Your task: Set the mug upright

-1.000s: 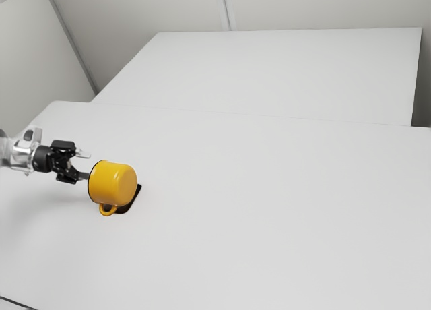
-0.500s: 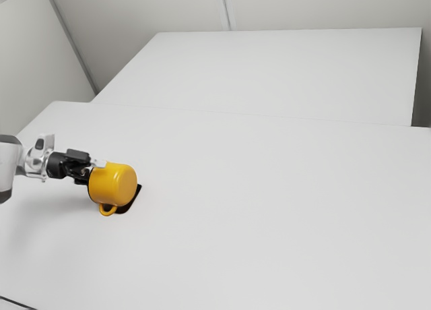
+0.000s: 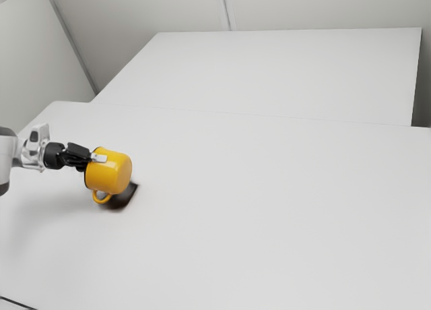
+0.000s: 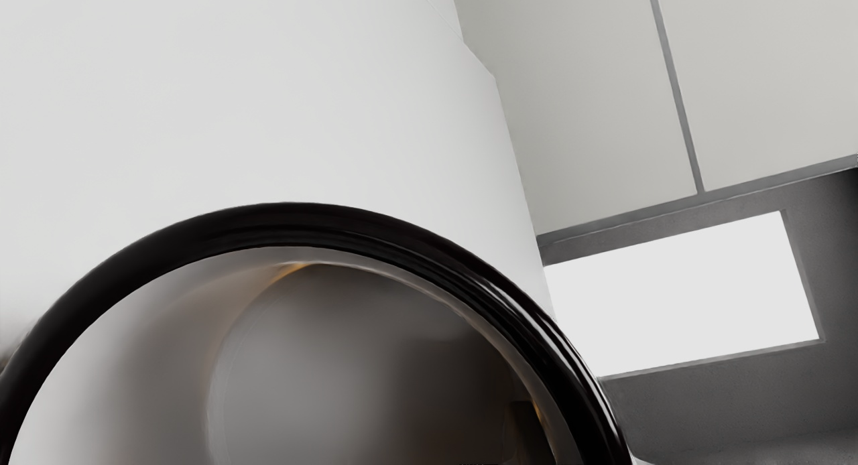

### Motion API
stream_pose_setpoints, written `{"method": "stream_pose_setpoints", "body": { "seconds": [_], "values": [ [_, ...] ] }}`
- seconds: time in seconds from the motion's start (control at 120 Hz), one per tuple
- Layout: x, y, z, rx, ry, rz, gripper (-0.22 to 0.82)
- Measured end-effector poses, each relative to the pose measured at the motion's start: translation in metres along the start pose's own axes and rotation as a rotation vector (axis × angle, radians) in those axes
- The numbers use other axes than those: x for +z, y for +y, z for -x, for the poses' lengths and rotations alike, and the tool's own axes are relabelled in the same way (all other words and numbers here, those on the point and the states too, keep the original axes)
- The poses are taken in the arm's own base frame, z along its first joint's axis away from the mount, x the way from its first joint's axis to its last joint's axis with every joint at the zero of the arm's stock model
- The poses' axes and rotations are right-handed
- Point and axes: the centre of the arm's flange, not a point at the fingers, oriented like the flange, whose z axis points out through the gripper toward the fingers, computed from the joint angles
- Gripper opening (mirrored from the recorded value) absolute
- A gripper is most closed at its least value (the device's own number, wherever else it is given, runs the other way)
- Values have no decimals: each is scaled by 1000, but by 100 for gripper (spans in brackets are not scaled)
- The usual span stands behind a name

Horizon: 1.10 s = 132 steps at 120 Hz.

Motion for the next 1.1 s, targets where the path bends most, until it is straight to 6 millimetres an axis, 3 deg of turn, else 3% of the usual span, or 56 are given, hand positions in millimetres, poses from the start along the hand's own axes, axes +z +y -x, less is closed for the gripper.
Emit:
{"method": "stream_pose_setpoints", "body": {
  "seconds": [0.075,0.125,0.192,0.275,0.333,0.408,0.525,0.667,1.042,1.1],
  "values": [
    [-4,40,-34,110,-58,-61,-15],
    [0,81,-58,208,-141,-160,-15],
    [31,120,-79,315,-292,-314,-16],
    [74,146,-91,396,-479,-509,-16],
    [98,153,-95,433,-563,-629,-16],
    [123,152,-98,462,-623,-759,-16],
    [151,134,-83,457,-636,-898,-17],
    [158,106,-63,419,-598,-1033,-17],
    [180,77,-43,292,-497,-1179,-17],
    [181,75,-43,268,-475,-1187,-10]
  ]
}}
